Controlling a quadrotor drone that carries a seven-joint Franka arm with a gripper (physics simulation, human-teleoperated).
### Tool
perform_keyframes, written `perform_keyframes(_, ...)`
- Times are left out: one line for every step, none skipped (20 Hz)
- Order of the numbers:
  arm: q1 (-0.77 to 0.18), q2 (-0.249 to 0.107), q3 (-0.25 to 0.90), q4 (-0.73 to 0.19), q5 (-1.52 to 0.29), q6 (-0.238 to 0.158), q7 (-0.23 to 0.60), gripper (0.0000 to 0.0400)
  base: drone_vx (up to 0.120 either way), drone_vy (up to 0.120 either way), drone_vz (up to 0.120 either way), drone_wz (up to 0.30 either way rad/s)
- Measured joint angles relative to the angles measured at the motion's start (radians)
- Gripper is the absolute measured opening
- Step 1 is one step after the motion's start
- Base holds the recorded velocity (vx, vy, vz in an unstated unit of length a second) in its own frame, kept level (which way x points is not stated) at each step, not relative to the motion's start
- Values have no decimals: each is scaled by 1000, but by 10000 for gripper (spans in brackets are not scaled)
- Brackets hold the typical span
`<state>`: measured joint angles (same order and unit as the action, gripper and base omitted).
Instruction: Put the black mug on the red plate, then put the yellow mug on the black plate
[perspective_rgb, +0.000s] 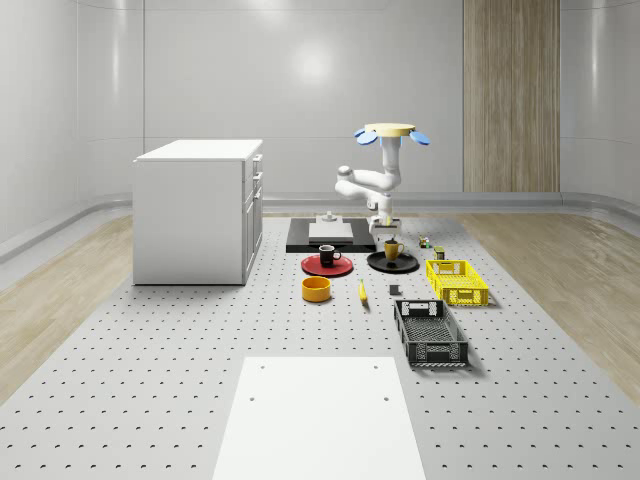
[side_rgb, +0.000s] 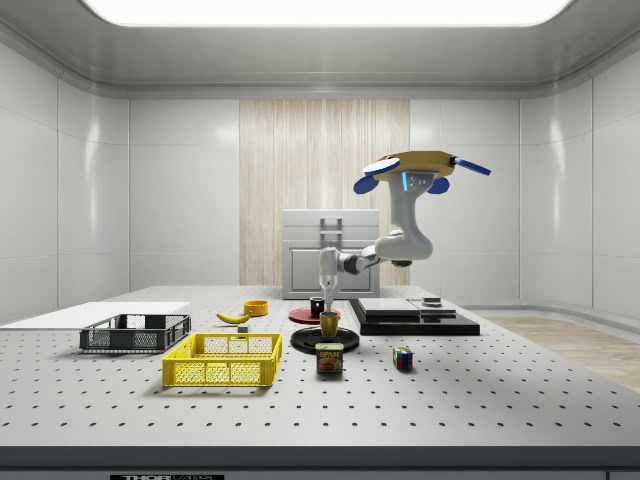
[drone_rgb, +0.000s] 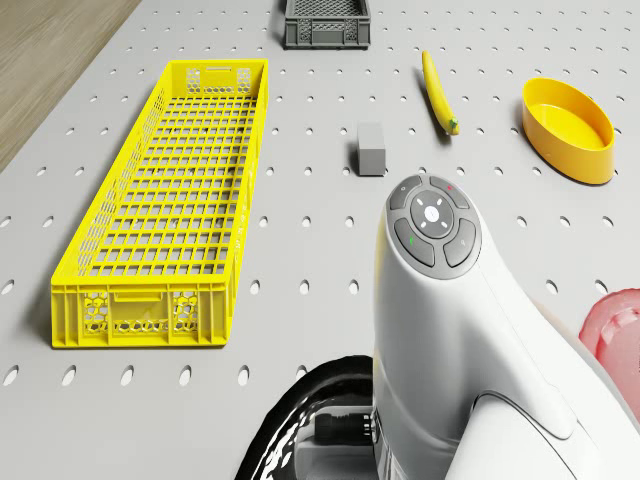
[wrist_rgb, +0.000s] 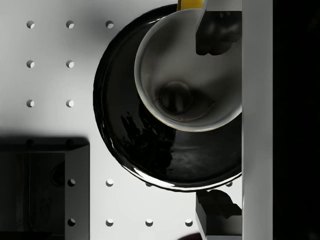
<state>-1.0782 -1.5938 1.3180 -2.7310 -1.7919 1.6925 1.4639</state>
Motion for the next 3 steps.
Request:
perform_keyframes(1, 0, 3, -1, 3, -1, 0, 398, 0, 0, 0, 0)
perform_keyframes(1, 0, 6, -1, 5, -2, 0, 398, 0, 0, 0, 0)
perform_keyframes(2, -1, 8, -2, 7, -3, 0, 399, 0, 0, 0, 0)
